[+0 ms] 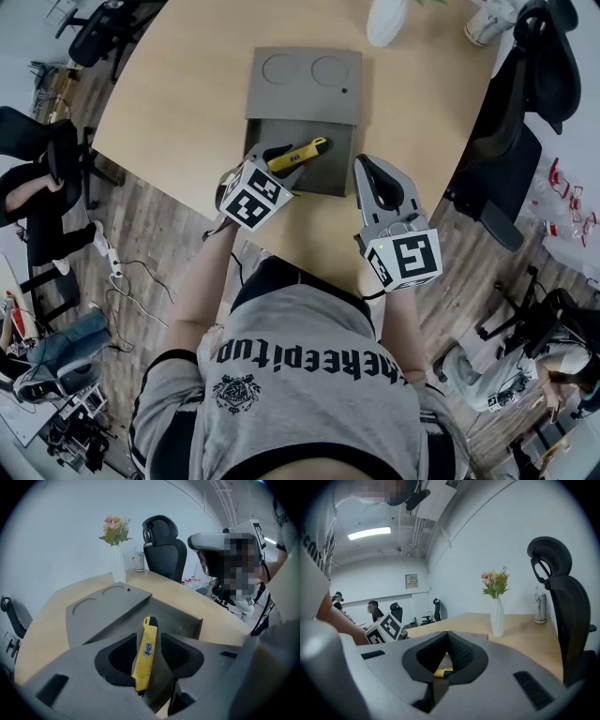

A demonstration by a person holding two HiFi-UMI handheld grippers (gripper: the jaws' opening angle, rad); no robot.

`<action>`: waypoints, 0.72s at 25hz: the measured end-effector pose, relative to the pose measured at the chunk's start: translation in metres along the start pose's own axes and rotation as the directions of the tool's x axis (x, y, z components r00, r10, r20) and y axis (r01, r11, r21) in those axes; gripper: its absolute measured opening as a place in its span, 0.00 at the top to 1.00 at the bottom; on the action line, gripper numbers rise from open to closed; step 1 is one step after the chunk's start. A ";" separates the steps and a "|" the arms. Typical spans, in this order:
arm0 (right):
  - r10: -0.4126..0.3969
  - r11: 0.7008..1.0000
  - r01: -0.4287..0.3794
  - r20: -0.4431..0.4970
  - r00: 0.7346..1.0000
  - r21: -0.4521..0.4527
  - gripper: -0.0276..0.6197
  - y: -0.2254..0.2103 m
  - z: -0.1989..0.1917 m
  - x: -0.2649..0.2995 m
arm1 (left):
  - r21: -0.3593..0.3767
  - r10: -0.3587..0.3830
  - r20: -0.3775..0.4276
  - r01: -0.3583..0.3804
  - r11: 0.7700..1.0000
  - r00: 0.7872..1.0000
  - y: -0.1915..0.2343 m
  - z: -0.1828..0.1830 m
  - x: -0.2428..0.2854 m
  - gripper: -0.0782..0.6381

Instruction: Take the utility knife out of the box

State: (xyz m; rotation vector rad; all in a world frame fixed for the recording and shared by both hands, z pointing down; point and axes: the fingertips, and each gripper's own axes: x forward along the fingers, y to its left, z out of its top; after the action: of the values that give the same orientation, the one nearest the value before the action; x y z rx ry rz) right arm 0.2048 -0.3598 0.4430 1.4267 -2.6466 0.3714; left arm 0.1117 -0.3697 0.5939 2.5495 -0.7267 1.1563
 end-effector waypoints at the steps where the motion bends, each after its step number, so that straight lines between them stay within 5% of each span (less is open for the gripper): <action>1: 0.001 1.000 -0.001 -0.002 1.000 0.000 0.95 -0.001 -0.001 0.001 | 0.003 -0.002 -0.013 0.002 1.000 1.000 0.000 -0.003 0.003 0.68; 18: 0.012 1.000 -0.012 -0.021 1.000 -0.003 0.95 -0.007 -0.005 0.004 | 0.016 0.005 -0.150 -0.003 1.000 0.989 0.004 -0.030 0.031 0.67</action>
State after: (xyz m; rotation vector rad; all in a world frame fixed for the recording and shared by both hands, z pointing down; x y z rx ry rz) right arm 0.2086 -0.3655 0.4497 1.3990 -2.6388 0.3809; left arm 0.1081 -0.3715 0.6367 2.4415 -0.6894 1.3428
